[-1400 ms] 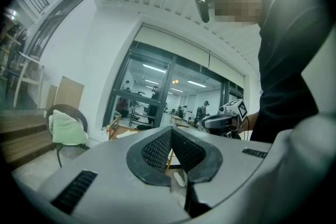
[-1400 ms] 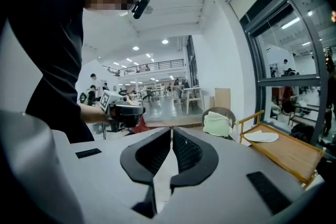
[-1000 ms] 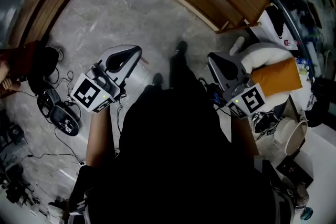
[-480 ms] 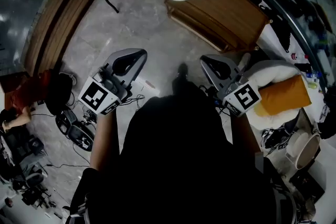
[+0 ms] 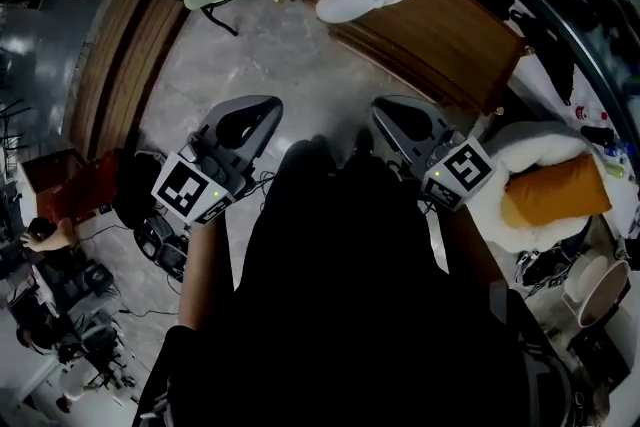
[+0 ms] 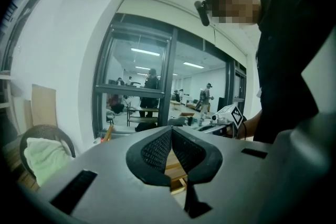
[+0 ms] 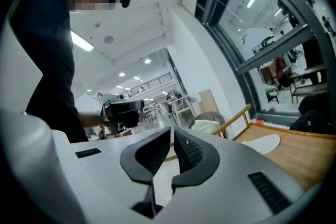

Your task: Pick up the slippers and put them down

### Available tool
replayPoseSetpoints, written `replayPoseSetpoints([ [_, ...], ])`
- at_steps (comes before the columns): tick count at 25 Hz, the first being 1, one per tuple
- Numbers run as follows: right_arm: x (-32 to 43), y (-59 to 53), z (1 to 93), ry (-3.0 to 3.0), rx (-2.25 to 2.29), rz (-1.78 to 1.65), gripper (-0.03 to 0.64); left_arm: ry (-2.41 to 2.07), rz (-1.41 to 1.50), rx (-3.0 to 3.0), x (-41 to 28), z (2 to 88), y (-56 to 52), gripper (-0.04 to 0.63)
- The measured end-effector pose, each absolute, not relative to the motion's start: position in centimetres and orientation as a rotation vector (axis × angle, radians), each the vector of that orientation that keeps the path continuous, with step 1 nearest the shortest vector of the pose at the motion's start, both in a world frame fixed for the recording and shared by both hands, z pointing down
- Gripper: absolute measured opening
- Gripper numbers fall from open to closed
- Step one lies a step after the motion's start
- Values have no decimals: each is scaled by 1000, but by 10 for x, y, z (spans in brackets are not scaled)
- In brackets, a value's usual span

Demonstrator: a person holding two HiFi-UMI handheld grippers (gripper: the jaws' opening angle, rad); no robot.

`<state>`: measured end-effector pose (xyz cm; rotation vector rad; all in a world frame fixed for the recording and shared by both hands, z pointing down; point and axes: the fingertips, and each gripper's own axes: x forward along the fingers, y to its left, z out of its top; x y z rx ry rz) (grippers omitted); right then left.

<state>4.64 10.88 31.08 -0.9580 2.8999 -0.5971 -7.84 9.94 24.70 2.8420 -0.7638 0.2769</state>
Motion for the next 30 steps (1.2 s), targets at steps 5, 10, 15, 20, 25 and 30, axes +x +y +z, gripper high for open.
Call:
replayPoseSetpoints([
  [5,33,74,324,2900,-970,-667,28,-724,244,2844,-82,252,60,12],
  [10,13,35,336,2897,-1028,-724,28,-629,202,2852,-95,265,10,12],
  [15,-9,-9,358,2829,-1146,-862,28,-498,237,2822,-112,292,-47,12],
  [20,-25,-47,402,2576,-1254,-1165,29,-349,273,2790,-117,325,-97,12],
  [25,-30,-76,444,2267,-1237,-1364,106,-235,260,2741,-104,361,-127,12],
  [30,-25,-94,505,1964,-1180,-1528,141,-168,271,2700,-81,396,-131,12],
])
